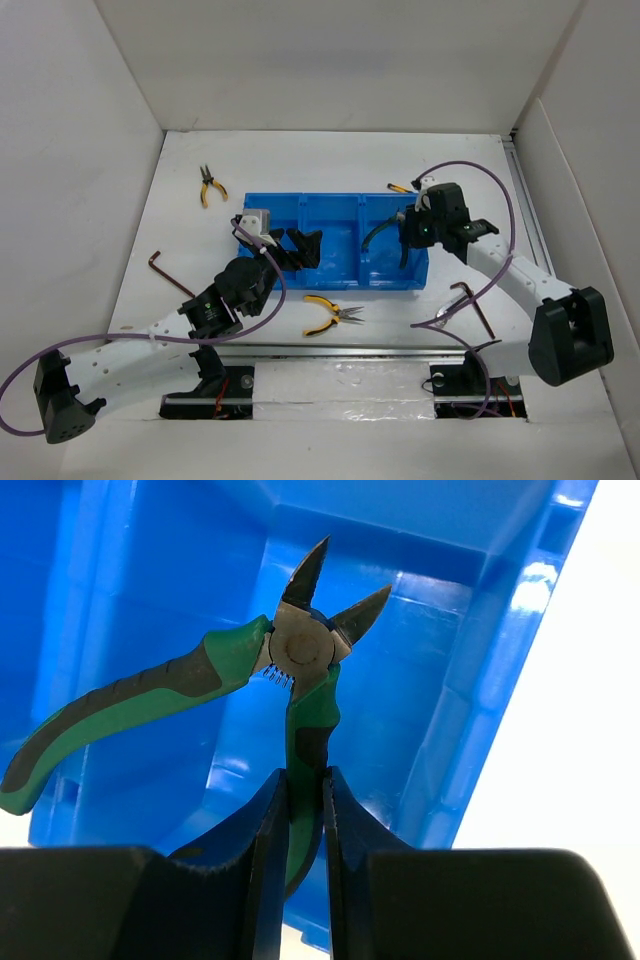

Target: Sort the tools into containers

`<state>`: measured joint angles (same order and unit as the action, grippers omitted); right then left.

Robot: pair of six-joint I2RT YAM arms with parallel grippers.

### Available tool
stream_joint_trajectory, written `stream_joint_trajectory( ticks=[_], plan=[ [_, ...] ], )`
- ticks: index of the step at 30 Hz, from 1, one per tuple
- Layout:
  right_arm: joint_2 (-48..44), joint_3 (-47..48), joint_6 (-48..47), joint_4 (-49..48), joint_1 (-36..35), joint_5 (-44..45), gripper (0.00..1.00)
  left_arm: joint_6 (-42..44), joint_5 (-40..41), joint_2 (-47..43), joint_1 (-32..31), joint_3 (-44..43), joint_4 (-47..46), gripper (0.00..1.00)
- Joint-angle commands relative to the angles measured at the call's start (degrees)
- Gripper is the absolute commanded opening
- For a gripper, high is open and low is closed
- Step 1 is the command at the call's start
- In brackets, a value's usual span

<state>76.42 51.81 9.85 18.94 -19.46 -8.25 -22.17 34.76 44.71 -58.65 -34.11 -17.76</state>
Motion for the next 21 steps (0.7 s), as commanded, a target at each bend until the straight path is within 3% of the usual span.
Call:
stream_joint_trajectory(
  ticks=[1, 17, 21],
  plan=[
    [-0.05, 3.65, -0.53, -2.24, 0.48, 1.04, 0.0, -0.06, 0.83, -0.59, 0.12, 0.53, -2.54, 0.99],
    [1.97, 5.84, 1.75, 0.49, -0.05, 10.19, 0.0, -0.15, 0.92, -1.64, 0.12, 0.89, -2.54, 0.99],
    [3.9, 6.9, 1.67, 1.01, -0.05, 10.88, 0.1, -0.06, 0.74, -1.47, 0.12, 0.62, -2.46, 0.99]
  ],
)
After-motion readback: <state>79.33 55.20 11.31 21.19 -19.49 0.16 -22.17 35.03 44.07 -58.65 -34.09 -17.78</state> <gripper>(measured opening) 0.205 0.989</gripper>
